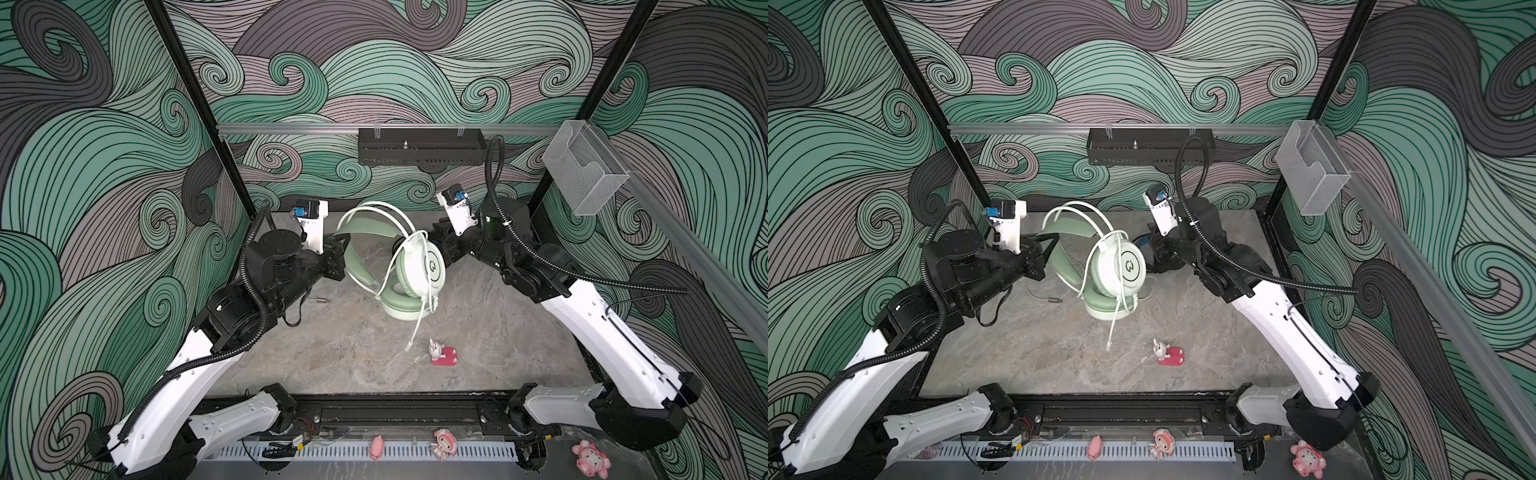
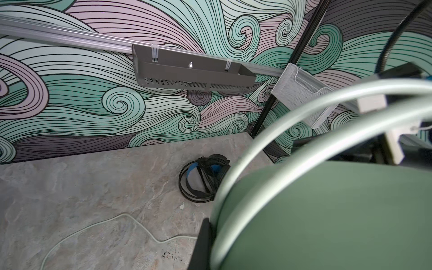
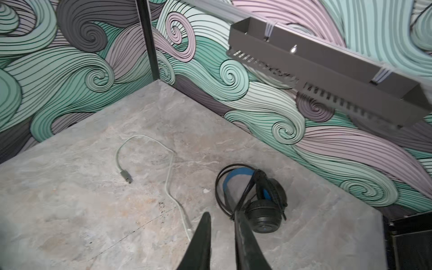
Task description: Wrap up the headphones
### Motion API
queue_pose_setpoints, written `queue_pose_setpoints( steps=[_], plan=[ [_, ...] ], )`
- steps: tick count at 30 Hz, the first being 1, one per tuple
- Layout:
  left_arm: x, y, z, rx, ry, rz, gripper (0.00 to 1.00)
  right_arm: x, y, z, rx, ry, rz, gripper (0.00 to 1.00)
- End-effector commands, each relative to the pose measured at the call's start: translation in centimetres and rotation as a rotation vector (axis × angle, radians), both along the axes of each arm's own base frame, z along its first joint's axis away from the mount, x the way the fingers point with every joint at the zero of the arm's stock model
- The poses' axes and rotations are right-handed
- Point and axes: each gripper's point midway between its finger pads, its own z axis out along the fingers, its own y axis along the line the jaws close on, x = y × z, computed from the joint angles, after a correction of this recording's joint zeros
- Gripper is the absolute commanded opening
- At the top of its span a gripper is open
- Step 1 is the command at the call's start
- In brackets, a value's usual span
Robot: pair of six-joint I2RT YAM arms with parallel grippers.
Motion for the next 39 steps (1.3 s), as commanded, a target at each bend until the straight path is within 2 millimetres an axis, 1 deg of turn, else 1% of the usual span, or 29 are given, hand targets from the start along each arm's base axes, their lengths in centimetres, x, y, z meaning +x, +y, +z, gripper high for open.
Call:
queue_pose_setpoints(
  steps=[1,3,5,7,10,13,16,18,19,22,27,31,35,39],
  plan=[
    [-1.2,-0.2,6.2,-0.223,-0.095,-0.043,0.0,-1.2,2.4,2.9,0.209,-0.051,0.136,0.29],
    [-1.2,-0.2,6.7,-0.247,-0.094,-0.045,0.0,-1.6,3.1,3.4,0.26,-0.068,0.183,0.35],
    [-1.3,-0.2,7.3,-0.269,-0.095,-0.043,0.0,-1.9,3.6,3.4,0.289,-0.058,0.218,0.42],
    [-1.3,0.0,8.0,-0.29,-0.099,-0.037,0.0,-2.3,3.9,3.4,0.314,-0.046,0.243,0.51],
    [-1.2,0.3,9.1,-0.306,-0.088,-0.019,0.0,-2.6,3.0,2.8,0.34,-0.026,0.226,0.66],
    [-1.1,0.8,9.9,-0.319,-0.076,0.012,0.0,-3.0,1.2,1.9,0.377,0.007,0.203,0.73],
    [-1.0,1.2,10.4,-0.328,-0.063,0.036,0.0,-4.1,-0.3,1.3,0.426,0.034,0.206,0.79],
    [-1.0,1.2,10.8,-0.342,-0.062,0.037,0.0,-5.1,-0.5,0.4,0.447,0.056,0.232,0.84],
    [-0.9,1.2,11.0,-0.35,-0.061,0.04,0.0,-5.8,-0.2,0.3,0.458,0.069,0.269,0.86],
    [-0.7,1.1,11.3,-0.363,-0.06,0.045,0.0,-6.7,0.7,-0.9,0.494,0.115,0.339,0.9],
    [-0.3,0.7,12.0,-0.377,-0.061,0.045,0.0,-7.3,2.3,-3.2,0.513,0.174,0.438,0.92],
    [-0.1,0.4,12.1,-0.387,-0.056,0.039,0.0,-6.2,3.2,-5.7,0.495,0.222,0.448,0.93],
    [0.1,0.2,12.0,-0.391,-0.049,0.039,0.0,-5.3,4.2,-6.5,0.499,0.249,0.467,0.93],
    [0.3,0.2,12.0,-0.404,-0.048,0.044,0.0,-4.4,5.4,-7.6,0.516,0.285,0.484,0.88]
  ],
)
